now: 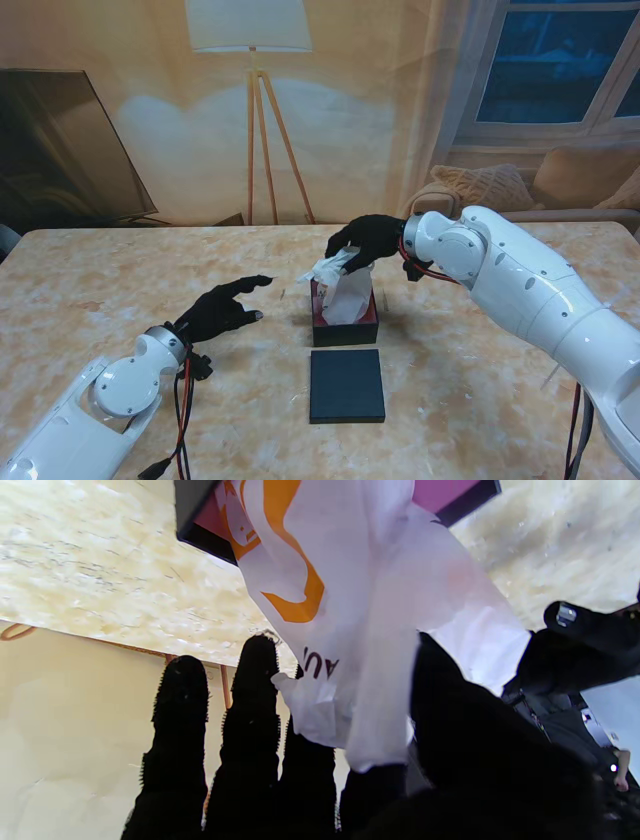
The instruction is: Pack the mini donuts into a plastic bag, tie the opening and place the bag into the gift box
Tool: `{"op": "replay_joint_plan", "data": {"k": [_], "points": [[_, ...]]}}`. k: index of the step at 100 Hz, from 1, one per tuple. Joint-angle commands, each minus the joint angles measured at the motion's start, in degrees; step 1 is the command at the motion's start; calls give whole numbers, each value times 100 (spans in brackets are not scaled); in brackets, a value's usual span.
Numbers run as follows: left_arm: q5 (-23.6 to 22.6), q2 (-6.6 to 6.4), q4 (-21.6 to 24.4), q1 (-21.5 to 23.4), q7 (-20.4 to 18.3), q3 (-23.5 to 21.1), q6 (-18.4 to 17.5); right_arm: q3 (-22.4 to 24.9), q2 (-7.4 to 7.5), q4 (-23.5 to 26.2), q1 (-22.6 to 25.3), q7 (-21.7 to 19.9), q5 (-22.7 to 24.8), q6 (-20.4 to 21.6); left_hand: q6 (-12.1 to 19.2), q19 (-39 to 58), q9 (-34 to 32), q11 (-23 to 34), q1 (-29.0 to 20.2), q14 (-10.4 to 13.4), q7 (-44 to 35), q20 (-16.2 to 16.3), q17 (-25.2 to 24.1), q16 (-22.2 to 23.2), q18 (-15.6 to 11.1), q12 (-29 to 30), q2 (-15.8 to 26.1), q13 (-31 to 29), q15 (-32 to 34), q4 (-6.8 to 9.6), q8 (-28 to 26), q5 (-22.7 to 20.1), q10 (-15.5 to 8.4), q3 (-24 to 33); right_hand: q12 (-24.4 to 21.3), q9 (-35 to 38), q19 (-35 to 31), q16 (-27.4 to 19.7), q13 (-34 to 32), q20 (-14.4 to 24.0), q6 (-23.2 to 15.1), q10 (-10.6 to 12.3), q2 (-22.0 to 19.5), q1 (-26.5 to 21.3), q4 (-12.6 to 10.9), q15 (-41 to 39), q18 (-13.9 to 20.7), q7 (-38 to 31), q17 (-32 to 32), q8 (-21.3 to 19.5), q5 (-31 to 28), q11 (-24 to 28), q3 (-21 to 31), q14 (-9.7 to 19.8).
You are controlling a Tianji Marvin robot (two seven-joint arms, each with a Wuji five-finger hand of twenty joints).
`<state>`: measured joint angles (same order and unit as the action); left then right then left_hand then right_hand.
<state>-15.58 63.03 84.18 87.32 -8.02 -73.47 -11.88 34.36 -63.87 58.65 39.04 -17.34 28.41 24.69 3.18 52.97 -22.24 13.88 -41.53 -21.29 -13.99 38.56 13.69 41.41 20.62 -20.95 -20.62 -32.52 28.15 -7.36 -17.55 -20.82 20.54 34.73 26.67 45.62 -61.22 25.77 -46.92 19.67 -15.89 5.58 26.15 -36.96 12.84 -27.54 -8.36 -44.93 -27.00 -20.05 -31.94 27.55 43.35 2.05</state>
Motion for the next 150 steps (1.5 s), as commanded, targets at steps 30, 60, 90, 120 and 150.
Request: {"op": "replay_joint_plan", "data": {"k": [30,60,90,120,150], "points": [[61,8,66,44,-118,-23,34,-297,4,-222,-50,94,92,165,171,-4,104,-90,2,-20,4,113,-58,109,-2,-29,22,32,80,96,-29,-51,-94,42,1735,1316,-546,1477,-928,725,-1074,338,-56,-483,127,-2081,341,-1189,-865,-194,-1184,1070,-159,664],[100,9,78,55,-131,-37,39,-1113,-218,-786,-479,365,133,412,171,-3,99,-90,-9,-18,-27,114,-55,109,-2,-30,25,35,79,97,-42,-104,-91,25,2496,1255,-703,2257,-825,1160,-1197,291,294,-376,30,-3158,356,-1212,-802,-236,-1384,1783,295,866],[139,8,77,59,-149,-50,26,-1703,-413,-1047,-749,857,596,500,152,-8,83,-92,-15,-19,-60,110,-52,108,-13,-30,45,31,79,97,-57,-181,-91,-5,2938,1202,-855,2777,-743,1475,-1160,237,677,-246,-179,-3723,314,-1326,-728,-64,-1471,2159,768,853],[132,5,73,58,-159,-57,26,-1909,-561,-1134,-787,920,564,381,55,-4,76,-97,-32,-25,-79,114,-55,107,2,-29,43,32,77,101,-67,-251,-88,-18,2970,1167,-955,2827,-766,1604,-1062,274,644,-143,-138,-3766,339,-1297,-767,-10,-1398,2171,776,885],[119,4,88,65,-159,-67,48,-2016,-690,-1286,-748,797,287,311,-141,3,79,-103,-23,-33,-36,123,-56,105,8,-27,35,34,70,105,-66,-284,-78,-11,2491,303,-678,2211,-199,1507,-340,-27,780,128,134,-2748,272,-718,-476,-152,-448,1381,533,587]]}}
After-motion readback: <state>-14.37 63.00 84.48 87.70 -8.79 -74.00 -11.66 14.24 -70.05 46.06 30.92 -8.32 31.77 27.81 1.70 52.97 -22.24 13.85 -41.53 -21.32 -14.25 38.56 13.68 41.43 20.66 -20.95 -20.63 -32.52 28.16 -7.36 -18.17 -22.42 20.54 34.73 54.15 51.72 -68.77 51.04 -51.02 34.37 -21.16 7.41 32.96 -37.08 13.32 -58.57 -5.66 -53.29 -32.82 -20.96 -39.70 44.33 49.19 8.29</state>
